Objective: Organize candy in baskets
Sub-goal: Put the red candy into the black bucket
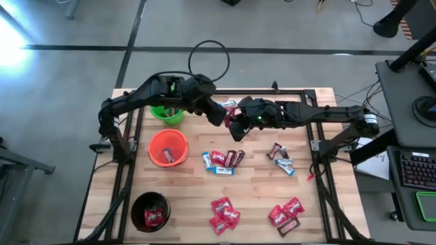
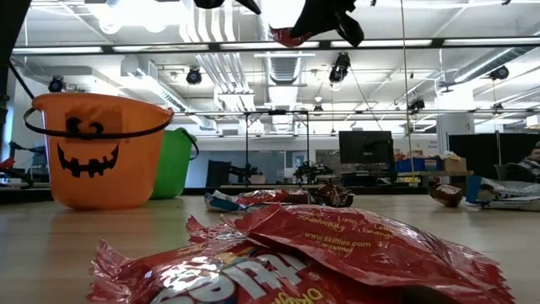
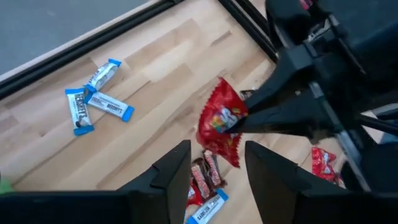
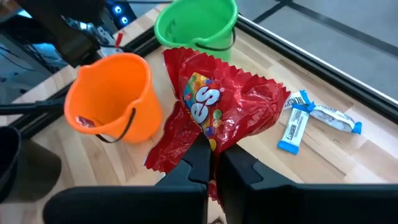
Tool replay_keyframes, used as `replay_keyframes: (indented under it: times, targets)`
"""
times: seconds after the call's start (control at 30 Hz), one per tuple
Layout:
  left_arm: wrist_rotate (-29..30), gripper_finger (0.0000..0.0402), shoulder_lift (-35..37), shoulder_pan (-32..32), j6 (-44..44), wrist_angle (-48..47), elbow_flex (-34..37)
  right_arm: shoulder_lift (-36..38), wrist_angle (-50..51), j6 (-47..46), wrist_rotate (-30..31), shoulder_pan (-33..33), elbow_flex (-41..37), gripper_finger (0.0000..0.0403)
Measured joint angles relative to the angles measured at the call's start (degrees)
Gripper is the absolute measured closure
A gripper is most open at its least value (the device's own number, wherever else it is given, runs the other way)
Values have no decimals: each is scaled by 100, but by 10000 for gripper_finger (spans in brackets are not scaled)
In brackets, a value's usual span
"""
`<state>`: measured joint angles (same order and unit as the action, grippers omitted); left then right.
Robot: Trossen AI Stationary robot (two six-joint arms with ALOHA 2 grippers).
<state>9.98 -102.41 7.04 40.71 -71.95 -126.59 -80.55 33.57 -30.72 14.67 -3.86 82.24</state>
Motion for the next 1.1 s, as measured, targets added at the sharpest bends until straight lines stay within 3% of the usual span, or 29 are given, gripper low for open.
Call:
replay_keyframes:
  times: [0.33, 1.1]
  targets:
    - [0, 232, 0, 38, -195, 285, 72, 98, -333, 54, 40, 0, 0, 394]
    - [-75, 242, -217, 57, -320, 357, 77, 168, -831, 157, 38, 26, -2, 394]
